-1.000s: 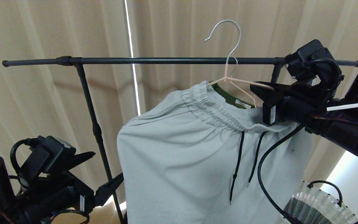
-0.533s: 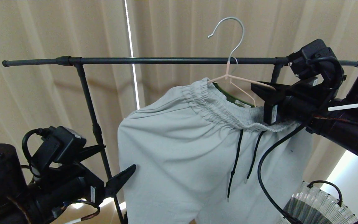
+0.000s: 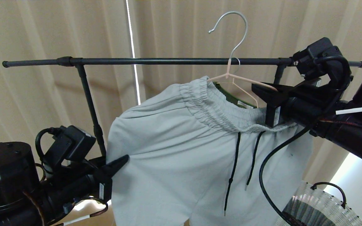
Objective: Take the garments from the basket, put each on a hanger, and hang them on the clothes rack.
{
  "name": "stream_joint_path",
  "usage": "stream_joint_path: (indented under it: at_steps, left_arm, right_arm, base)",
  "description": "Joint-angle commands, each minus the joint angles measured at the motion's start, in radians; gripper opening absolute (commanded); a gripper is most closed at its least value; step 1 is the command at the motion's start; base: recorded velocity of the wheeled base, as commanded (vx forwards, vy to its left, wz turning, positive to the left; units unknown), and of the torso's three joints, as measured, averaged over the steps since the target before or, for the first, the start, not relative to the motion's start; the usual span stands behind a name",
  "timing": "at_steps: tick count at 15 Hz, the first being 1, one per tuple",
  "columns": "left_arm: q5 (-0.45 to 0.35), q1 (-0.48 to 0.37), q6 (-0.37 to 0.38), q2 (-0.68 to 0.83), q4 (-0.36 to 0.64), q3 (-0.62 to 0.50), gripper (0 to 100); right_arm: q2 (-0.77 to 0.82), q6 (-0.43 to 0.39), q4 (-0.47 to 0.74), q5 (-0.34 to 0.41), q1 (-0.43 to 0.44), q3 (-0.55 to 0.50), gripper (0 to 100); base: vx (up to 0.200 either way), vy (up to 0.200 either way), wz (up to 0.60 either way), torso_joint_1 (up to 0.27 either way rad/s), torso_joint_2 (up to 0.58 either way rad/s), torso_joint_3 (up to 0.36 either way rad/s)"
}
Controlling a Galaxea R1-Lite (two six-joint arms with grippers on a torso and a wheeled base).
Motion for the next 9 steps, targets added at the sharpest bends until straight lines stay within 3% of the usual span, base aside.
stream_joint_path:
  at_steps: [1, 3, 6, 7, 9]
  left_arm:
    - [0.003, 0.115, 0.053, 0.005, 0.0, 0.018, 0]
    - [0.001, 0.222, 0.136, 0.002, 0.0, 0.047, 0]
    - [-0.002, 0.238, 0.15, -0.007, -0.001, 0.06, 0]
    - [-0.003, 0.231, 0.148, -0.013, -0.001, 0.06, 100]
    - [-0.003, 0.207, 0.134, -0.013, -0.001, 0.057, 100]
  right_arm:
    - [0.0, -0.001, 0.0, -0.004, -0.022, 0.0, 0]
    - [-0.002, -0.002, 0.0, -0.006, -0.038, 0.001, 0]
    - [0.0, -0.002, 0.0, -0.004, -0.043, 0.0, 0]
    - [0.0, -0.002, 0.0, -0.003, -0.043, 0.0, 0]
    - [-0.002, -0.002, 0.0, -0.004, -0.043, 0.003, 0]
  base:
    - [0.0, 0.0, 0.0, 0.0, 0.0, 0.0]
    - [0.0, 0.0, 0.0, 0.0, 0.0, 0.0]
    - [0.0, 0.0, 0.0, 0.0, 0.0, 0.0]
    - [0.0, 0.0, 0.0, 0.0, 0.0, 0.0]
    - [0.0, 0.0, 0.0, 0.0, 0.0, 0.0]
